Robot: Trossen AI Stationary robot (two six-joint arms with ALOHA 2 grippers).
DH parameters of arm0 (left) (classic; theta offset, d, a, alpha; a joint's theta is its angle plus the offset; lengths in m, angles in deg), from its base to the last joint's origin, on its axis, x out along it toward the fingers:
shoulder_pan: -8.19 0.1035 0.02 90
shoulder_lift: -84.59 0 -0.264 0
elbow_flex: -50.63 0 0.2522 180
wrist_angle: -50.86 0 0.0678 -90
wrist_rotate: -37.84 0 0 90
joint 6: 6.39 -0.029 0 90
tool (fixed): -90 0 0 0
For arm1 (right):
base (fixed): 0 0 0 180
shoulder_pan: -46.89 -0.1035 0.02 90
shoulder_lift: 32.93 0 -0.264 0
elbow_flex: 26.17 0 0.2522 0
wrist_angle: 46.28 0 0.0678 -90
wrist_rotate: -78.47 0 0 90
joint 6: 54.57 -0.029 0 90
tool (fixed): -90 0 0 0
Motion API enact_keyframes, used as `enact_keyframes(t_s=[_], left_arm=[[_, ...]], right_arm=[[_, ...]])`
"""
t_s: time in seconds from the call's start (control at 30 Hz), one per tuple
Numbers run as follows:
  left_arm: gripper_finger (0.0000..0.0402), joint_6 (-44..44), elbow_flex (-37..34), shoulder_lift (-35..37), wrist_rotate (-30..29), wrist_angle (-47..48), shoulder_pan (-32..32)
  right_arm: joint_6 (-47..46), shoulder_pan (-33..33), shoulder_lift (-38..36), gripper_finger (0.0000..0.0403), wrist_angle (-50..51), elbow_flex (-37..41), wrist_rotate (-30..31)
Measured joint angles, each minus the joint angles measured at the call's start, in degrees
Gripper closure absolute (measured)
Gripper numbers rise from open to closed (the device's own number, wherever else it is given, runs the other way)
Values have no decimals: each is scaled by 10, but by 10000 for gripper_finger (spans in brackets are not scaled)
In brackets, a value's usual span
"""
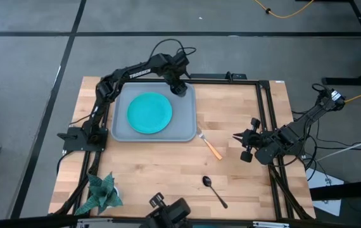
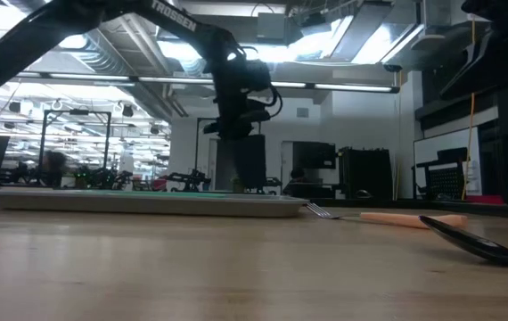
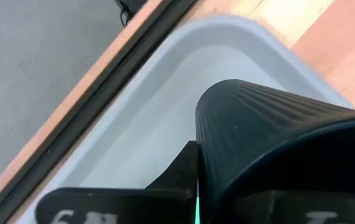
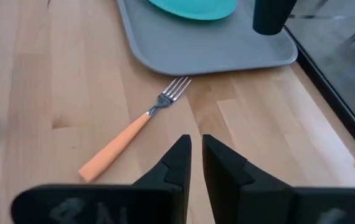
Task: Pick and place plate/cup/fork/spoon on tray
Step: Put the black cup on the top right of the serving tray
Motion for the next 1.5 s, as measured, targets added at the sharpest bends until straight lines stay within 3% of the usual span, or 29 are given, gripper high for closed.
enact_keyframes(t_s=[0.47,0.73,1.1,1.5], left_arm=[[401,32,-9,-8,22,18,-9],[401,-3,-12,-14,15,13,-18],[364,-4,-12,-20,-2,10,-17],[361,-5,6,-18,-6,5,-17]], right_arm=[[1,0,0,357,0,0,-1],[1,0,0,357,-1,0,-1],[1,0,0,357,-1,0,-5],[1,0,0,357,-1,0,-5]])
